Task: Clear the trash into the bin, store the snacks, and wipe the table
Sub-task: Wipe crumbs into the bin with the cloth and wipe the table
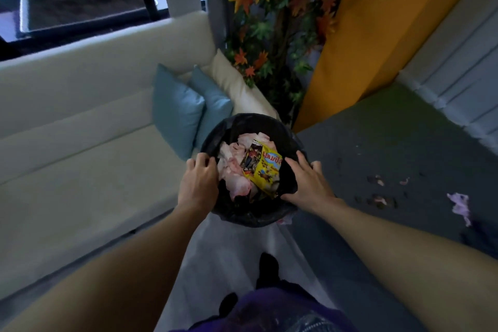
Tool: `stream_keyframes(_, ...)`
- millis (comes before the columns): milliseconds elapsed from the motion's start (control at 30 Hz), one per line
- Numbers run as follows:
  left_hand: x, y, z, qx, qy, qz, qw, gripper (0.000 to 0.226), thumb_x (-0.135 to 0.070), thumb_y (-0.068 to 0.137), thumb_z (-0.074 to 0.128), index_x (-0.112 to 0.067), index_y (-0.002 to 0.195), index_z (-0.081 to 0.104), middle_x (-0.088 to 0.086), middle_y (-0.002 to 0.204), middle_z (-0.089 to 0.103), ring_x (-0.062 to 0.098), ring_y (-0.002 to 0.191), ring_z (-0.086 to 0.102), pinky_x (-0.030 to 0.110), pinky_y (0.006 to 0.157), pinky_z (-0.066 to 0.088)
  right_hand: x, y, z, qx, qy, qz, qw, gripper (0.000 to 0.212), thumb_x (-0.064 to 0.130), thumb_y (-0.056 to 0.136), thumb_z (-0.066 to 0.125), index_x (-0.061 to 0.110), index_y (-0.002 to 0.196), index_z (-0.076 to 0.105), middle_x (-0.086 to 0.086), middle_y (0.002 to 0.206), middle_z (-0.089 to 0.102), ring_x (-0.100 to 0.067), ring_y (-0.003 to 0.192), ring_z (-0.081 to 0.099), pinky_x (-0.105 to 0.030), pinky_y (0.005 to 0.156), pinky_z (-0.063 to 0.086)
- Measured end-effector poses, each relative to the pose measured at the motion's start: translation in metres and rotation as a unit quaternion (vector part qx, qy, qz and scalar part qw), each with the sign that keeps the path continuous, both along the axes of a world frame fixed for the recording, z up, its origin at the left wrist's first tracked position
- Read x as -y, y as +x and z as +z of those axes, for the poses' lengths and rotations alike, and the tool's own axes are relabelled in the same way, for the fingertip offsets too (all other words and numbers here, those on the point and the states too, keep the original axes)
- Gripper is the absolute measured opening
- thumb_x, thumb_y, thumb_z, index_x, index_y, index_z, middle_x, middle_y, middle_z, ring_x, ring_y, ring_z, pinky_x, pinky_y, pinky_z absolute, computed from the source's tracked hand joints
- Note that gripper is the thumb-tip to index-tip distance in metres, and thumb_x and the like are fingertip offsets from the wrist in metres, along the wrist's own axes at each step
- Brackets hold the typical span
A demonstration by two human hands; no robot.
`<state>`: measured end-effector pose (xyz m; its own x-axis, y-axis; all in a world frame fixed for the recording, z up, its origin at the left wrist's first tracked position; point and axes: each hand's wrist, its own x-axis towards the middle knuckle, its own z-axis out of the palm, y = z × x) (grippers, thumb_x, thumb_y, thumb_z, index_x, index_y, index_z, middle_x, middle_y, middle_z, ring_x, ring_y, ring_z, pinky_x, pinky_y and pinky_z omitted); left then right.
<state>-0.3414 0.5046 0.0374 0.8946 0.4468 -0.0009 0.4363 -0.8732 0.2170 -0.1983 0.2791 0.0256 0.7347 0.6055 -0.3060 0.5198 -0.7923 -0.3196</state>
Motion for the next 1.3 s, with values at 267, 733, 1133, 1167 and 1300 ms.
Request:
stream_keyframes(267, 0.038, -0.009, -0.009, 0.003, -0.006, -0.065, 0.998, 0.028, -0.014, 0.085, 0.068, -0.005, 0.108, 0.056, 0.015, 0.105, 0.047, 0.032, 0.084, 0.049, 0.039, 0.068, 0.044, 0.058, -0.050, 0.011, -0.003, -0.005, -0.095, 0.995, 0.102, 0.046, 0.077, 0.080, 0.028, 0.156, 0.017, 0.000, 0.167, 0.005, -0.032, 0.138, 0.019, -0.039, 0.111, 0.032)
stream_keyframes(733, 0.107, -0.026, -0.004, -0.104, -0.240, 0.022, 0.965, 0.062, -0.014, 0.087, 0.067, -0.005, 0.138, 0.033, 0.021, 0.126, 0.036, 0.046, 0.106, 0.055, 0.045, 0.084, 0.045, 0.137, -0.109, -0.011, -0.013, -0.027, -0.187, 0.982, 0.105, 0.038, 0.075, 0.083, 0.025, 0.157, 0.018, 0.007, 0.166, 0.008, -0.029, 0.140, 0.018, -0.043, 0.113, 0.036)
stream_keyframes(1133, 0.132, -0.035, -0.036, -0.228, -0.339, 0.070, 0.910, 0.045, -0.023, 0.098, 0.057, -0.004, 0.117, 0.020, 0.014, 0.106, 0.042, 0.022, 0.084, 0.050, 0.031, 0.061, 0.041, 0.164, -0.119, -0.041, -0.068, -0.004, -0.206, 0.976, 0.097, 0.043, 0.079, 0.079, 0.025, 0.156, 0.023, 0.006, 0.166, 0.013, -0.030, 0.143, 0.016, -0.045, 0.117, 0.029)
stream_keyframes(1167, 0.135, -0.034, -0.036, -0.234, -0.355, 0.083, 0.901, 0.042, -0.019, 0.099, 0.053, -0.005, 0.118, 0.018, 0.013, 0.100, 0.044, 0.019, 0.078, 0.048, 0.031, 0.057, 0.042, 0.167, -0.119, -0.043, -0.069, -0.006, -0.209, 0.976, 0.095, 0.046, 0.080, 0.077, 0.026, 0.156, 0.024, 0.005, 0.165, 0.014, -0.030, 0.144, 0.015, -0.047, 0.117, 0.028)
stream_keyframes(1300, 0.148, -0.028, -0.037, -0.263, -0.363, 0.094, 0.889, 0.074, -0.021, 0.096, 0.056, -0.004, 0.142, 0.000, 0.021, 0.113, 0.055, 0.034, 0.099, 0.060, 0.048, 0.079, 0.057, 0.183, -0.112, -0.046, -0.043, 0.010, -0.214, 0.976, 0.081, 0.053, 0.086, 0.067, 0.027, 0.153, 0.030, 0.004, 0.164, 0.021, -0.026, 0.145, 0.016, -0.050, 0.115, 0.027)
